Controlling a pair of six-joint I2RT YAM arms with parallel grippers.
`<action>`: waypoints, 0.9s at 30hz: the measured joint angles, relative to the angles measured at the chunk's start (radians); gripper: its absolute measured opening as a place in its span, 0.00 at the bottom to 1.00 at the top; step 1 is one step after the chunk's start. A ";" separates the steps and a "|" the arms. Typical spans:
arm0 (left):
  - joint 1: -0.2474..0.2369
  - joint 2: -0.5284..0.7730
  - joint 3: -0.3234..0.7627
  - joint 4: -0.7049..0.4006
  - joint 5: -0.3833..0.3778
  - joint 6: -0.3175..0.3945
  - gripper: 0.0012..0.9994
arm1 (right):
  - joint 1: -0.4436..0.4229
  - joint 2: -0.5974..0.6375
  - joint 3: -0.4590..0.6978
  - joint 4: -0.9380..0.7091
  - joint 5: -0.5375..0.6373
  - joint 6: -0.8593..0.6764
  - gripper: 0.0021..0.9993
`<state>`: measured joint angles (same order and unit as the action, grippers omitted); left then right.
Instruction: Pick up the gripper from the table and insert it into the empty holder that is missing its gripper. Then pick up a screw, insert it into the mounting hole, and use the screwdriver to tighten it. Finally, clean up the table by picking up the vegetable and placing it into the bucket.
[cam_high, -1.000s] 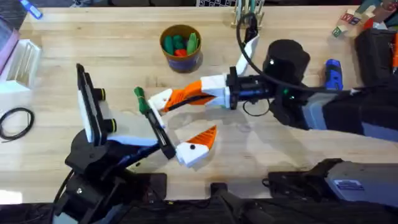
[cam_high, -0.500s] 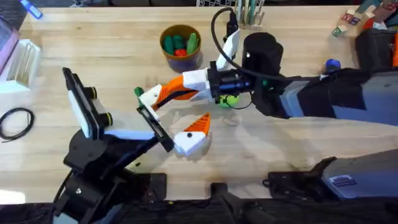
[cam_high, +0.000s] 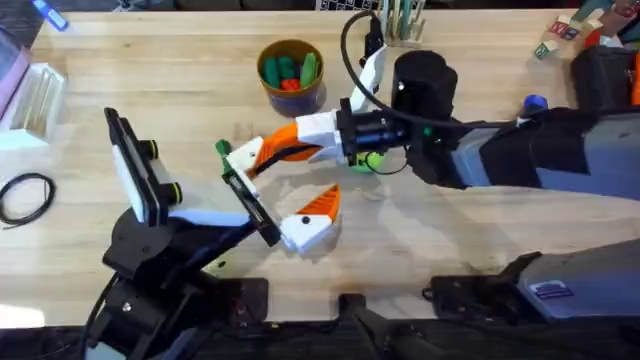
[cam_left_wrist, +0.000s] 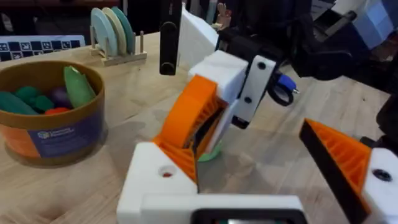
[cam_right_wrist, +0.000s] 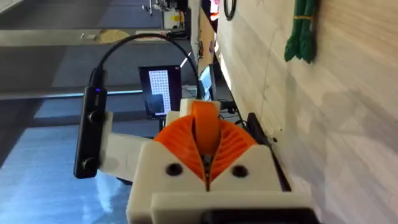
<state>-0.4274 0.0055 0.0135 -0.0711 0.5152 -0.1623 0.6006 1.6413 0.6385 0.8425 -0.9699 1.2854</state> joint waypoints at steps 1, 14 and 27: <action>0.000 0.000 0.000 0.000 0.000 0.000 0.99 | 0.000 0.000 0.000 0.000 -0.001 0.000 0.01; -0.011 -0.001 0.000 0.003 0.042 0.014 0.99 | 0.008 0.016 0.000 0.017 -0.067 -0.071 0.50; -0.037 -0.001 0.000 0.000 0.189 0.023 0.99 | -0.012 0.030 0.000 0.076 -0.184 -0.105 0.88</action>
<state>-0.4644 0.0046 0.0135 -0.0711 0.7046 -0.1390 0.5888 1.6711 0.6388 0.9184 -1.1542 1.1799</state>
